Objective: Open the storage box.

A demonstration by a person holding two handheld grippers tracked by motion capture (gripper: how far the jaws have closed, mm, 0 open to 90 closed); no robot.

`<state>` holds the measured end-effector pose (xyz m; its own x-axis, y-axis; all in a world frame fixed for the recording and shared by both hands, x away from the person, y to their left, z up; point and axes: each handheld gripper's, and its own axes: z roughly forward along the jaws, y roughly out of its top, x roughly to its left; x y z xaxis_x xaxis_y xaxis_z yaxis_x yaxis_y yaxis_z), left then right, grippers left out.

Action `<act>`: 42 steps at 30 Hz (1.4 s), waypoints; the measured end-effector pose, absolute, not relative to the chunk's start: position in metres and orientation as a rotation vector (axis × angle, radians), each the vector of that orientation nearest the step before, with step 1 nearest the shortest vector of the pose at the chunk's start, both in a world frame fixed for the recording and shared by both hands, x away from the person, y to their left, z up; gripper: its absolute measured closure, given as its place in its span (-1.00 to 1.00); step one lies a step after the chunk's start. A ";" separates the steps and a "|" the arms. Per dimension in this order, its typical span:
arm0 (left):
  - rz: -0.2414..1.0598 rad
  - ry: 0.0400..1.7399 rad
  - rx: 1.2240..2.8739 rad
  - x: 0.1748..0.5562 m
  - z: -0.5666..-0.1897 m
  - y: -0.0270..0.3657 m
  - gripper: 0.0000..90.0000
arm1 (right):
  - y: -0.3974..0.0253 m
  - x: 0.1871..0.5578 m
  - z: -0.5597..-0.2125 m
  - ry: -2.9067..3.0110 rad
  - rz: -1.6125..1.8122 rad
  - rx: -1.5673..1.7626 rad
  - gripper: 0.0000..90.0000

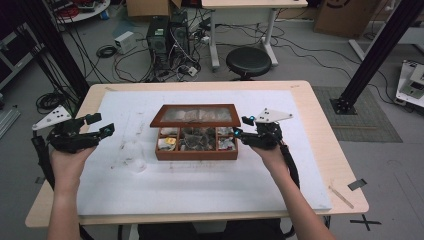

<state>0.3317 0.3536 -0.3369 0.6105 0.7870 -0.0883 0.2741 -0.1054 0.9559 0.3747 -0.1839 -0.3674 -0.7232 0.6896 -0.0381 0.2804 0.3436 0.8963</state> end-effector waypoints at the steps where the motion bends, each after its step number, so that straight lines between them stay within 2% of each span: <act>1: 0.548 0.888 1.669 0.332 -0.337 0.354 -0.39 | -0.184 0.376 -0.366 2.198 1.350 0.850 0.07; 11: 0.550 0.889 1.669 0.332 -0.337 0.354 -0.39 | -0.184 0.384 -0.358 2.214 1.384 0.823 0.22; 42: 0.515 0.864 1.630 0.329 -0.331 0.357 -0.39 | -0.183 0.427 -0.315 2.184 1.432 0.891 0.23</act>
<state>0.3291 0.3565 -0.3311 0.6311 0.7666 -0.1187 0.2608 -0.0656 0.9632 0.4266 -0.1829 -0.3153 -0.7267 0.6864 0.0275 0.2988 0.2798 0.9124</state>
